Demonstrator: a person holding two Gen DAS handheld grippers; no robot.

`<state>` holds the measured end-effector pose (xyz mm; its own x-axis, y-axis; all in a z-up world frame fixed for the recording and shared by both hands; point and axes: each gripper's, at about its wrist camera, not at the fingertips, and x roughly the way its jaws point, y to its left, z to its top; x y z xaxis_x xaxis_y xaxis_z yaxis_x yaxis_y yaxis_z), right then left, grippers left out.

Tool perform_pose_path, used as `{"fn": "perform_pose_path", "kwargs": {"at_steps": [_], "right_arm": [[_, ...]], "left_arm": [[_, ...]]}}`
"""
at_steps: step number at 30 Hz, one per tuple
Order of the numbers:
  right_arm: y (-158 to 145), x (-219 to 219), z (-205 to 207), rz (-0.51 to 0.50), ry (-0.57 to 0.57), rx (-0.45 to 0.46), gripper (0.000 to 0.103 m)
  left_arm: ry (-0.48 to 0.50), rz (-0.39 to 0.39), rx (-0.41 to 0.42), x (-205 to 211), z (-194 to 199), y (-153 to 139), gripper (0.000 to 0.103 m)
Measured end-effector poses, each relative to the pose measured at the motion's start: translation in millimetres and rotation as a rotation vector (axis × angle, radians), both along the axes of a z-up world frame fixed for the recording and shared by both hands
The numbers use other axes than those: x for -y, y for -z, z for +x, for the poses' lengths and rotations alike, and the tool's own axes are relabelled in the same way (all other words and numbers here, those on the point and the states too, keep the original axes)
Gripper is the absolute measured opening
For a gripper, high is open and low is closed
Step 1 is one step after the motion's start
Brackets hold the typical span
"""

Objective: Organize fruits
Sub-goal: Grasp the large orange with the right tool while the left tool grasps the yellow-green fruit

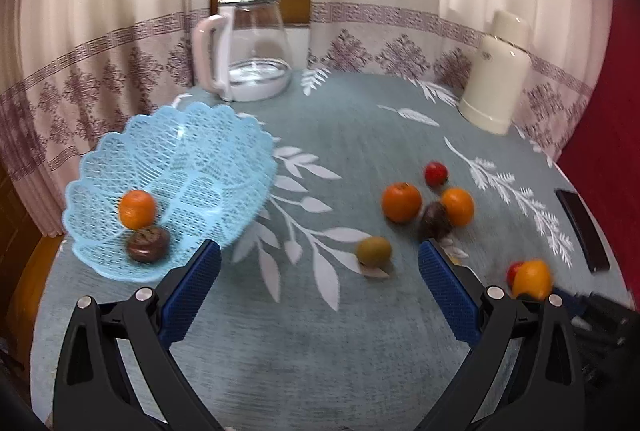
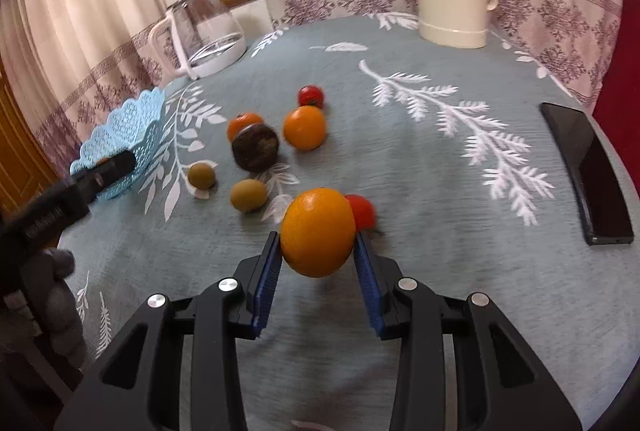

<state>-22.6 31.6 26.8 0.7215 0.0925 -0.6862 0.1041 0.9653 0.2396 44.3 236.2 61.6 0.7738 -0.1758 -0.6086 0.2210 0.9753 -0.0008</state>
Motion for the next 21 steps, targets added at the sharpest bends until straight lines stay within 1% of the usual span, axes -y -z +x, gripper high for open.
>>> {"fn": "perform_pose_path", "kwargs": {"at_steps": [6,9,12,14,15,17,21], "right_arm": [[1,25,-4,0.047,0.048,0.020,0.038],[3,32,-3,0.064,0.052,0.024,0.038],[4,38,-1,0.078,0.056,0.028,0.038],[5,44,0,0.089,0.064,0.032,0.038],[6,46,0,0.096,0.067,0.032,0.038],[8,49,0,0.106,0.072,0.032,0.038],[11,50,1,0.120,0.067,0.029,0.038]], "left_arm": [[0.034,0.026,-0.048,16,9,18,0.100],[0.046,0.048,-0.053,23,15,22,0.095],[0.065,0.057,-0.065,31,23,25,0.086],[0.074,0.052,-0.084,34,30,28,0.075],[0.080,0.046,-0.103,36,34,31,0.072],[0.086,0.033,-0.131,38,39,36,0.060],[0.093,0.003,-0.172,39,48,44,0.048]]}}
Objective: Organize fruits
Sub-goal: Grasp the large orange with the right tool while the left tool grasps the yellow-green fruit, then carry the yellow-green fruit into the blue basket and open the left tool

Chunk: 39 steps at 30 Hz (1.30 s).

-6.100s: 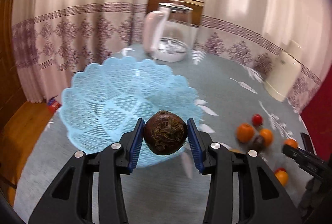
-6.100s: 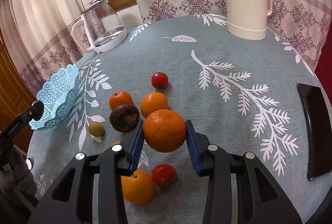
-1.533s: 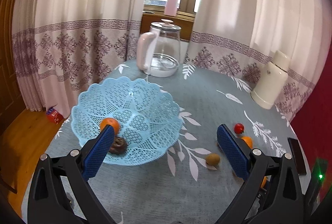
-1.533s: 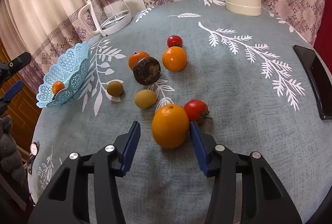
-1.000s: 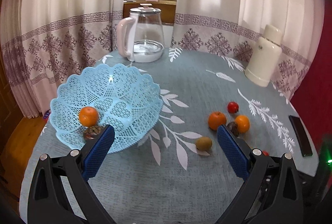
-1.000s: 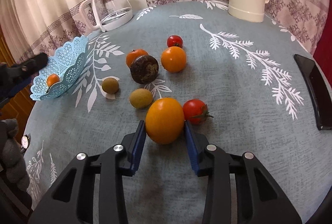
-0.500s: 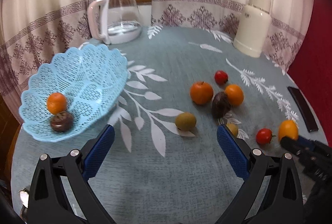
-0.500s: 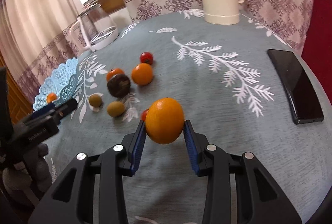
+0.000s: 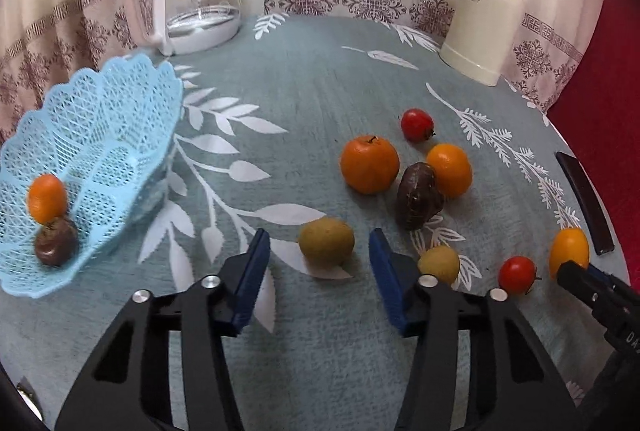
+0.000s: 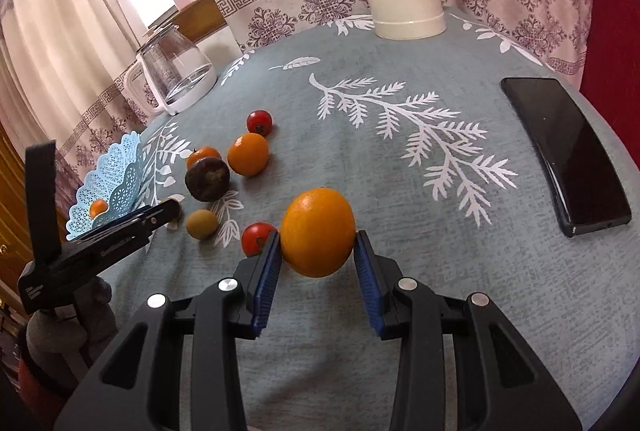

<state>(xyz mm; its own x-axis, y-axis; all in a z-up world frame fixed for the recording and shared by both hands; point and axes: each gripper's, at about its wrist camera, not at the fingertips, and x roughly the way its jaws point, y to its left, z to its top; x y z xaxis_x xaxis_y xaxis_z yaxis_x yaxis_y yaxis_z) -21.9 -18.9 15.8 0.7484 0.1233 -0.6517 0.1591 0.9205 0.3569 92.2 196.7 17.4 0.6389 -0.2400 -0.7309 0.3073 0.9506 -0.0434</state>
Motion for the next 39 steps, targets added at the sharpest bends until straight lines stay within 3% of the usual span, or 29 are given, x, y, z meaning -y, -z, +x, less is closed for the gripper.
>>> {"fn": "perform_pose_path", "kwargs": {"at_steps": [2,6,22,39], "right_arm": [[1,-1,0,0.000,-0.006,-0.001,0.038],[3,-2,0,-0.003,-0.012,0.001,0.038],[5,-1,1,0.003,-0.004,-0.009,0.038],[6,0,-1,-0.005,0.004,-0.008,0.038]], "left_arm": [[-0.001,-0.008,-0.017,1,3,4,0.039],[0.008,-0.020,-0.015,1,3,8,0.030],[-0.013,-0.037,0.064,-9,-17,-11,0.030],[-0.142,-0.045,0.193,-56,-33,-58,0.030]]}}
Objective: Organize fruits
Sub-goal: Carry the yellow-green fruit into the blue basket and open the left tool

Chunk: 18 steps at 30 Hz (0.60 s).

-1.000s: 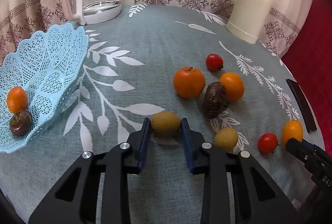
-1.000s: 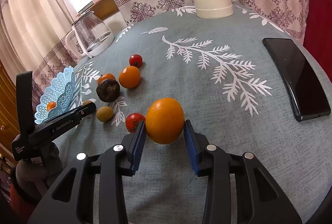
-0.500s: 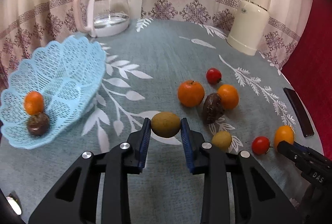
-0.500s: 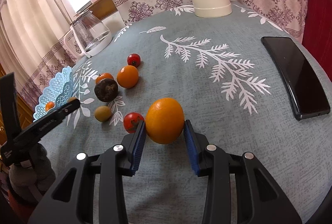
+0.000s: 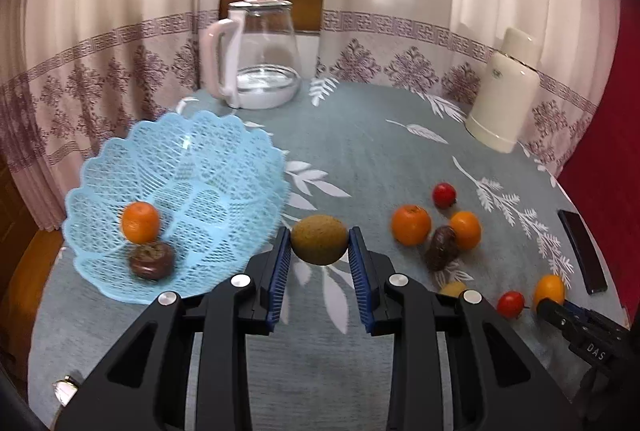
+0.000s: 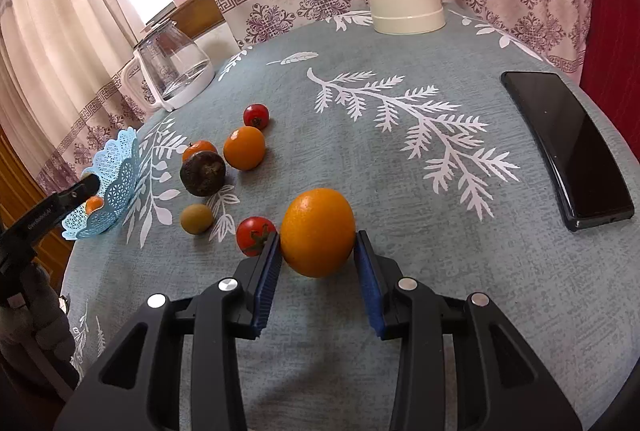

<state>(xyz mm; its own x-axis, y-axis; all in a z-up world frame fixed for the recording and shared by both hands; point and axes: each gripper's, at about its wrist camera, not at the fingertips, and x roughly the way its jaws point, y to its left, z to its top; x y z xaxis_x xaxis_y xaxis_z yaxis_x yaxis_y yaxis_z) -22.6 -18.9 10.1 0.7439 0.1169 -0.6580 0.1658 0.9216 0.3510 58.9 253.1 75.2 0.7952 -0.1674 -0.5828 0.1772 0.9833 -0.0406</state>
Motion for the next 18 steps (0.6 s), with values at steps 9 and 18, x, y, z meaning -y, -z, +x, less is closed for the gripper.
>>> {"fn": "perform_pose_path", "kwargs": {"at_steps": [9,18], "right_arm": [[1,0,0,-0.006,0.002,-0.005,0.038],[2,-2,3,-0.017,0.005,-0.016,0.038]], "left_arm": [[-0.078,-0.016,0.000,-27,7,-2,0.030],[-0.156,-0.029,-0.047,-50,20,15,0.030]]}}
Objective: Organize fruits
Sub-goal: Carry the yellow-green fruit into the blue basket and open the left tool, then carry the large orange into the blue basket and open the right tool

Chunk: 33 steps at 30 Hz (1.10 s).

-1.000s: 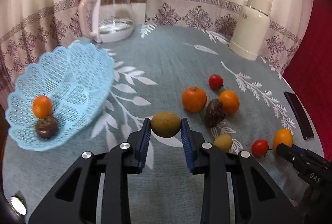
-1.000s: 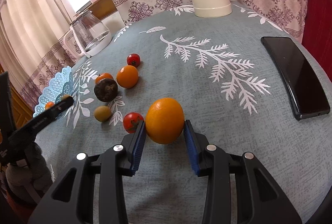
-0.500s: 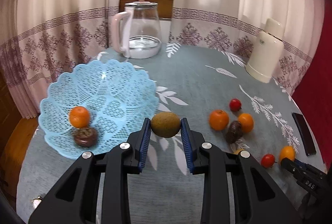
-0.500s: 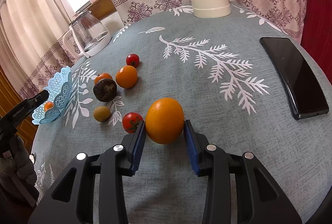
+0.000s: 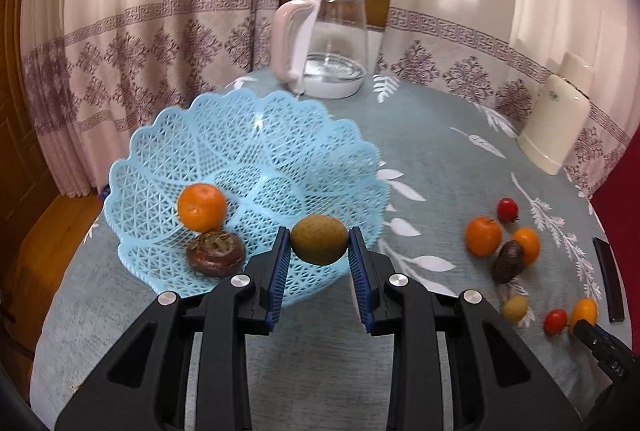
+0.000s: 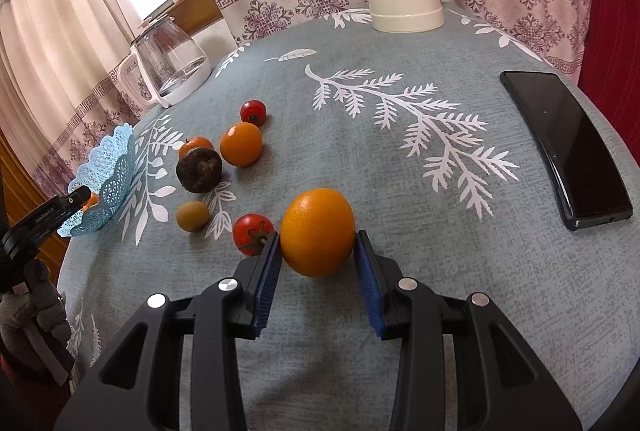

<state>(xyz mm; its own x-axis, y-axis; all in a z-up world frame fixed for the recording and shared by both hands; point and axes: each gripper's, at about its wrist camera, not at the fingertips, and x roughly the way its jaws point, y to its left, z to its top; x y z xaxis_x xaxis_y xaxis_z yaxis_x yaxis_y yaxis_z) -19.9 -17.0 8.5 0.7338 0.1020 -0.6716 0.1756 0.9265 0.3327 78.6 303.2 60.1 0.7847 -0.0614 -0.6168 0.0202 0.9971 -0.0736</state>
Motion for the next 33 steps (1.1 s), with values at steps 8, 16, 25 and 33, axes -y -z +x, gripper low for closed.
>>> {"fn": "perform_pose_path", "kwargs": {"at_steps": [8,16,25,33], "right_arm": [[0,-1,0,-0.006,0.001,-0.005,0.038],[0,-2,1,-0.014,0.003,-0.008,0.038],[-1,-3,0,-0.025,0.005,-0.009,0.038],[-13,-13,6,-0.003,-0.021,0.007,0.038]], "left_arm": [[-0.047,-0.021,-0.004,-12,2,4,0.055],[-0.060,-0.030,-0.001,-18,0,3,0.056],[-0.098,-0.016,0.024,-31,-7,-4,0.073],[-0.162,0.008,0.061,-50,-13,-19,0.076]]}}
